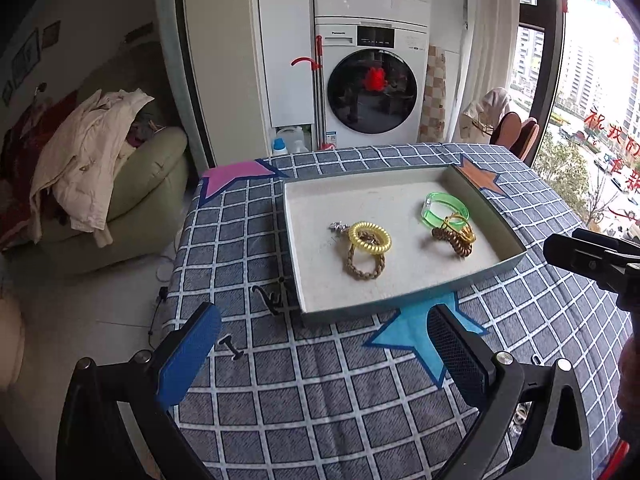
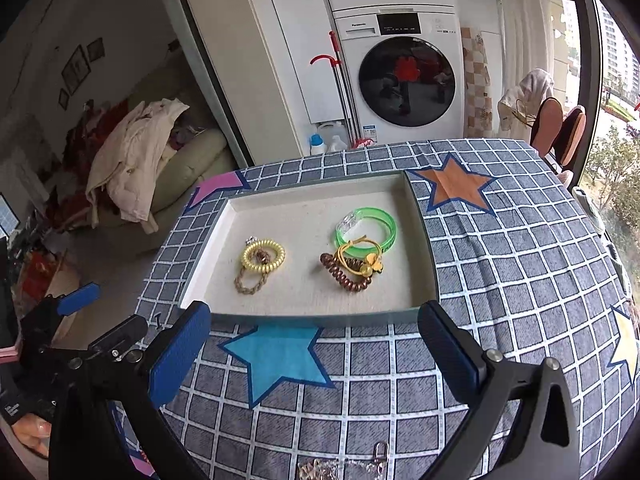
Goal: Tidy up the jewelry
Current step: 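Withdraw both tools from the tray and move the right tool toward the silver chain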
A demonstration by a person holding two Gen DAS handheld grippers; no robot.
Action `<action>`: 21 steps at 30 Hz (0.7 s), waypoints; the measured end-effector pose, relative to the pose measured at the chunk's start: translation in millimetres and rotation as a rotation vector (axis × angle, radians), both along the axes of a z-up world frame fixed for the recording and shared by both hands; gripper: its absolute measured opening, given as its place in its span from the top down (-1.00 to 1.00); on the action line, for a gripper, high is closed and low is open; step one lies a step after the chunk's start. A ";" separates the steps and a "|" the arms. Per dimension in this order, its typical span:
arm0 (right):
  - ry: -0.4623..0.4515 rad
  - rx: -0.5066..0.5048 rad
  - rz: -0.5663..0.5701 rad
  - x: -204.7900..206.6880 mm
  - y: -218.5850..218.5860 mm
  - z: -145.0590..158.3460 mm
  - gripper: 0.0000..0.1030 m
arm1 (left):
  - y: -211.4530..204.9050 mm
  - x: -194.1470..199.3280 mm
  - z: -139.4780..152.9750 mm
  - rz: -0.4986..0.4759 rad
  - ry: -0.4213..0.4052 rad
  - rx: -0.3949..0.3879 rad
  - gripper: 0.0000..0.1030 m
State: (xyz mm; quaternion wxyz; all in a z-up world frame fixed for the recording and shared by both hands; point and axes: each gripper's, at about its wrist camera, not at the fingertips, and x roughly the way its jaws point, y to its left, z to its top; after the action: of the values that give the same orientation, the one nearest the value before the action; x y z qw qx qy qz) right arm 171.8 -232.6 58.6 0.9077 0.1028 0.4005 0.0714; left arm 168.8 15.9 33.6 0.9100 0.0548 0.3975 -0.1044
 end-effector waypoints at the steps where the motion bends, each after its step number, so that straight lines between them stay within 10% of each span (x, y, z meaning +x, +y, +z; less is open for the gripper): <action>1: 0.006 0.005 0.001 -4.4 -0.6 -2.0 -1.00 | 3.8 -4.4 -1.0 0.004 0.003 0.000 -1.00; 21: 0.150 0.005 -0.052 -88.0 -24.4 -60.3 -1.00 | 54.9 -93.3 -42.8 0.092 0.051 0.014 -1.00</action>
State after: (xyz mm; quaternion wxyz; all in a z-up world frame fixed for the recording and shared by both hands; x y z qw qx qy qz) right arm 83.8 -257.0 -1.7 0.8765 0.1204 0.4644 0.0406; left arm 75.5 70.8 -9.2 0.9031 0.0404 0.4232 -0.0610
